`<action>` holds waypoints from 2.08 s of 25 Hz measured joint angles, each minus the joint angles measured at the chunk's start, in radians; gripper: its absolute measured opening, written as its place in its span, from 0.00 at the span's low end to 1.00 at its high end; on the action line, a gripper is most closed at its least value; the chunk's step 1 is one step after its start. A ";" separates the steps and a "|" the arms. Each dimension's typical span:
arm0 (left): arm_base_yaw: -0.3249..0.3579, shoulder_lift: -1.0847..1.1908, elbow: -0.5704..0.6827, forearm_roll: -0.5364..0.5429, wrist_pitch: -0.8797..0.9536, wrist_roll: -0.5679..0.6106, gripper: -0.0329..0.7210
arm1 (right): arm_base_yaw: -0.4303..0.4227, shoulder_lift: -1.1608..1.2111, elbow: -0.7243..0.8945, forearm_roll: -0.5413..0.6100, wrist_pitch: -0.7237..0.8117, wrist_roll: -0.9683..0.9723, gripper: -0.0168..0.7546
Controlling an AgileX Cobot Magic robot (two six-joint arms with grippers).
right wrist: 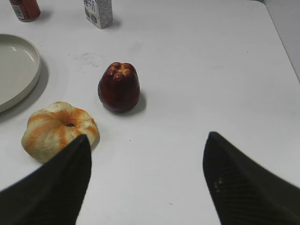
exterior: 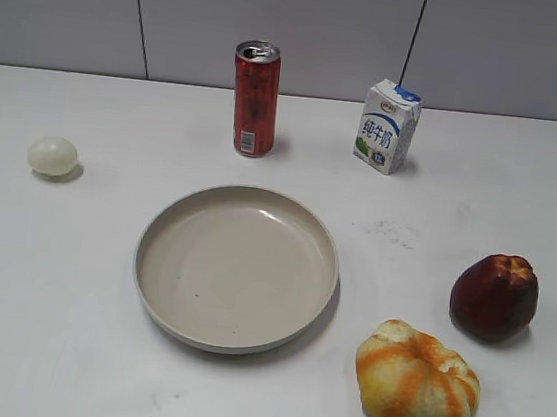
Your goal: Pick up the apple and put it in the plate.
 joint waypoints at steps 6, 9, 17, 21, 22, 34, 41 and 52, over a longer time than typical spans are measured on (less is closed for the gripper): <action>0.000 0.000 0.000 0.000 0.000 0.000 0.82 | 0.000 0.000 0.000 -0.001 0.000 0.000 0.74; 0.000 0.000 0.000 0.000 0.000 0.000 0.82 | 0.000 0.000 0.000 -0.003 0.000 0.000 0.74; 0.000 0.000 0.000 0.000 0.000 0.000 0.82 | 0.000 0.068 -0.022 -0.005 -0.115 0.000 0.74; 0.000 0.000 0.000 0.000 0.000 0.000 0.82 | 0.000 0.221 -0.025 0.013 -0.207 0.000 0.74; 0.000 0.000 0.000 0.000 0.000 0.000 0.82 | 0.000 0.271 -0.033 0.021 -0.220 0.000 0.74; 0.000 0.000 0.000 0.000 0.000 0.000 0.82 | 0.000 0.950 -0.302 0.199 -0.184 0.025 0.74; 0.000 0.000 0.000 0.000 0.000 0.000 0.82 | 0.000 1.341 -0.468 0.232 -0.124 0.008 0.74; 0.000 0.000 0.000 0.000 0.000 0.000 0.82 | 0.036 1.725 -0.620 0.180 -0.110 0.009 0.74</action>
